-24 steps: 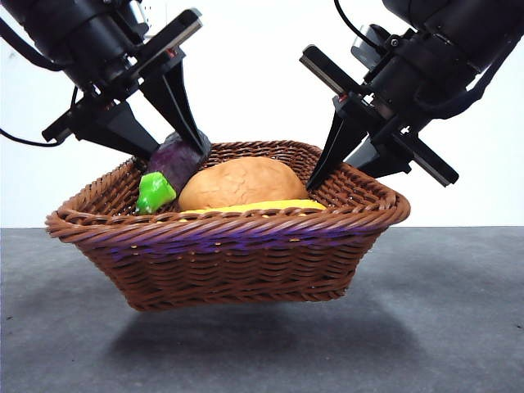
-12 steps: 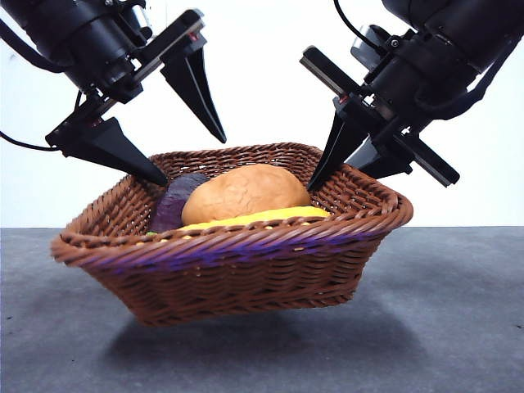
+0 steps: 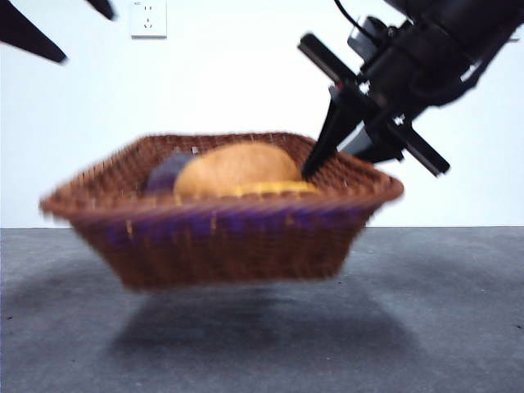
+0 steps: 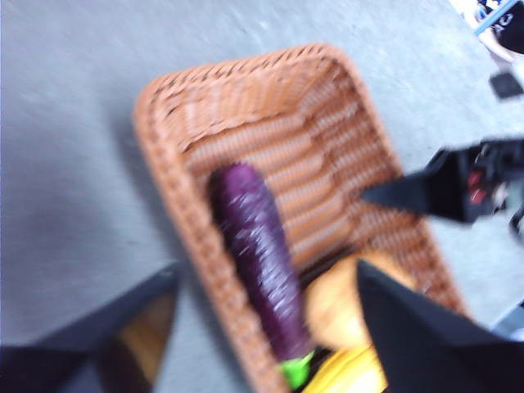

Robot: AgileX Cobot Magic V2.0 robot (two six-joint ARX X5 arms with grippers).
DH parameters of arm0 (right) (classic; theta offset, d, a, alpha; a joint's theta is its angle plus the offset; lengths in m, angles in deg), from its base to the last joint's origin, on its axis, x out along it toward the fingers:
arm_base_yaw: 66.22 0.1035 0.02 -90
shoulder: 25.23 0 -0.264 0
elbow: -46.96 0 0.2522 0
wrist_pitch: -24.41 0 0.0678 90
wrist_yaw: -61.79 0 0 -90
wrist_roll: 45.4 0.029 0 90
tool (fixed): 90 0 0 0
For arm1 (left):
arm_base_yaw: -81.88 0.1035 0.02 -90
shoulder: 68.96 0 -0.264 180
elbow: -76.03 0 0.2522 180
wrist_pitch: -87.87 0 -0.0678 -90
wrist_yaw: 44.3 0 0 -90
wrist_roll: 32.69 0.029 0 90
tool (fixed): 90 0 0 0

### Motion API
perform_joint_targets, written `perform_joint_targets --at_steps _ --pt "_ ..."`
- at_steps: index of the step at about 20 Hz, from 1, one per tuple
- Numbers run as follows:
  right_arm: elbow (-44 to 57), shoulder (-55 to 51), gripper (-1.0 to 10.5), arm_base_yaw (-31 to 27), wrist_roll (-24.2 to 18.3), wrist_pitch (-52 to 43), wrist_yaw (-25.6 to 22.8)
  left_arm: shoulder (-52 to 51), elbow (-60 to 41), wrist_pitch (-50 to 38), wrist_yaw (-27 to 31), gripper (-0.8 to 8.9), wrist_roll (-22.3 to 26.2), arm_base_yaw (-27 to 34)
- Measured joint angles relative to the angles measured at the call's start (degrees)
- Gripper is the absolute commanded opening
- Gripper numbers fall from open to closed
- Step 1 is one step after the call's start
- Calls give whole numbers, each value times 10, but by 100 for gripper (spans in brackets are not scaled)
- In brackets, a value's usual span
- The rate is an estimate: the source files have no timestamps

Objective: Help me put the vegetables on the table into the basket

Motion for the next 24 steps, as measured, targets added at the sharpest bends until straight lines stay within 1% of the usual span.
perform_joint_targets --at_steps 2,3,5,7,9,11,13,15,16,19,24 --pt "-54 0 -12 -18 -8 41 10 -40 0 19 16 -6 29 18" --pt "-92 0 -12 -33 -22 78 9 -58 0 33 23 -6 46 23" --pt "-161 0 -12 -67 -59 161 7 -85 0 65 37 -6 78 30" --pt "-217 0 -12 -108 -102 226 4 -104 0 96 39 -6 101 32" --pt "-241 0 -12 -159 -138 260 5 -118 0 106 40 -6 116 32" --pt "-241 0 -12 -212 -169 293 4 -126 0 106 40 -7 120 32" --pt "-241 4 -12 -256 -202 308 11 -125 0 106 40 -7 122 32" --pt "-241 18 -12 -287 -224 310 38 -122 0 106 40 -7 122 32" --pt "-241 29 -12 -299 -234 312 42 -119 0 106 40 -7 122 32" --pt "-241 84 -12 -321 -265 319 45 -112 0 106 40 -7 122 32" --pt "-241 180 -13 -326 -288 304 49 -107 0 106 40 -7 122 32"
